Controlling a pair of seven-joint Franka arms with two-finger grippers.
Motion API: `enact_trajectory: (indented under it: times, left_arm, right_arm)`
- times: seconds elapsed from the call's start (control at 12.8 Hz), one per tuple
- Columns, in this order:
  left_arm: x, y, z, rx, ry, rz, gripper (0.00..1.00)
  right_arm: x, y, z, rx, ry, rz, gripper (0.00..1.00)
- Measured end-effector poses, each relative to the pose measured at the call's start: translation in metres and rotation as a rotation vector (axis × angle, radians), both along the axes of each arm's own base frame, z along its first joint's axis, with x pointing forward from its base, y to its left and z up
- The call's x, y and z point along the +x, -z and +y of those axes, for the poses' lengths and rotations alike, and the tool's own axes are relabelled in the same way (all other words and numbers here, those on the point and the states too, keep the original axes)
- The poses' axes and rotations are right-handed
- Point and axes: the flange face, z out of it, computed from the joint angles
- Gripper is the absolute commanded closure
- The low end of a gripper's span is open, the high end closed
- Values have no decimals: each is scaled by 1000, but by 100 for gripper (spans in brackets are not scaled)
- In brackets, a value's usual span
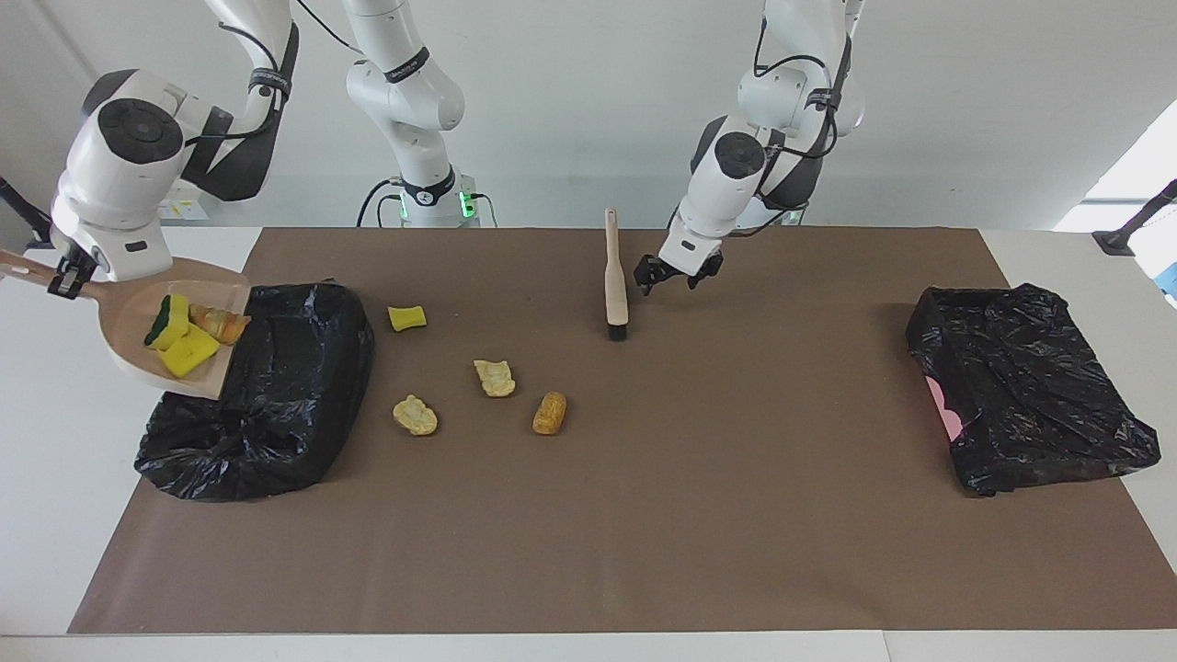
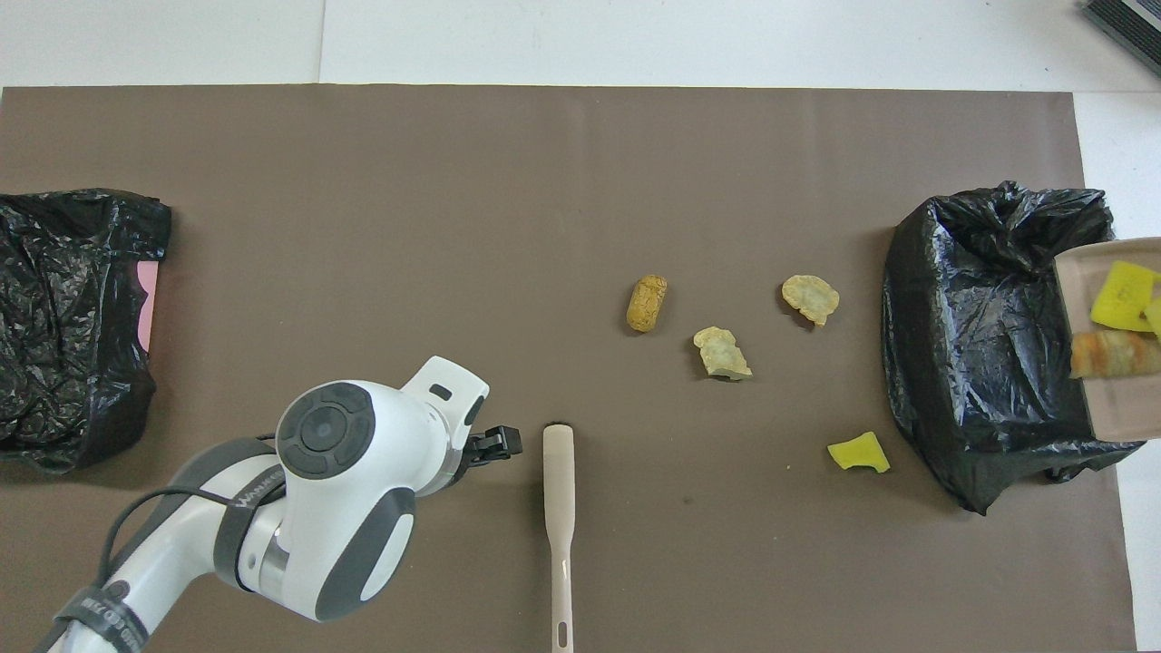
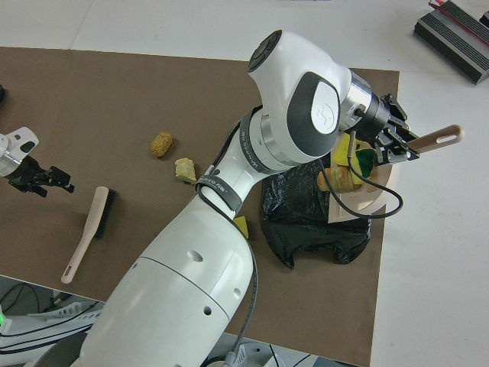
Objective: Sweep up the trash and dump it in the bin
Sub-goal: 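Tip the dustpan into the bag while the left gripper sets down the brush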
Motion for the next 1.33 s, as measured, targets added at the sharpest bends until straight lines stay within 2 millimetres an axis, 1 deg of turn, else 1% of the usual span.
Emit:
enact_trajectory:
  times: [0.16,0.31,0.39,0.47,0.55,0.62,0.7,0.78,0.94,1.01,1.33]
  left_arm:
    - [24,-8,38,28,25,-10,0]
    - [46,-10,84,28,58,-13,0]
    - [54,-11,107,27,74,-18,0]
    - [62,-12,130,27,95,-26,0]
    - [70,-16,152,29,122,-35,0]
    - [77,-24,172,35,150,-44,0]
    - [84,-36,191,48,177,-49,0]
    - [92,-54,207,63,199,-55,0]
    - [101,-91,225,79,221,-67,0]
    - [103,-108,229,82,225,-70,0]
    - [105,-177,230,85,228,-74,0]
  right_arm:
    - [5,0,29,-2,-18,-2,100]
    - [10,8,70,-1,-47,-19,100]
    - [9,10,83,-12,-51,-24,100]
    - [6,10,87,-37,-52,-26,100]
    - [3,7,83,-60,-49,-27,100]
    - [-1,3,73,-73,-35,-31,100]
    - [-6,-3,61,-83,-18,-34,100]
    - [-12,-9,51,-88,-6,-35,100]
    - [-20,-20,42,-96,3,-36,100]
    - [-22,-23,43,-99,10,-31,100]
    - [-30,-29,48,-109,35,-12,100]
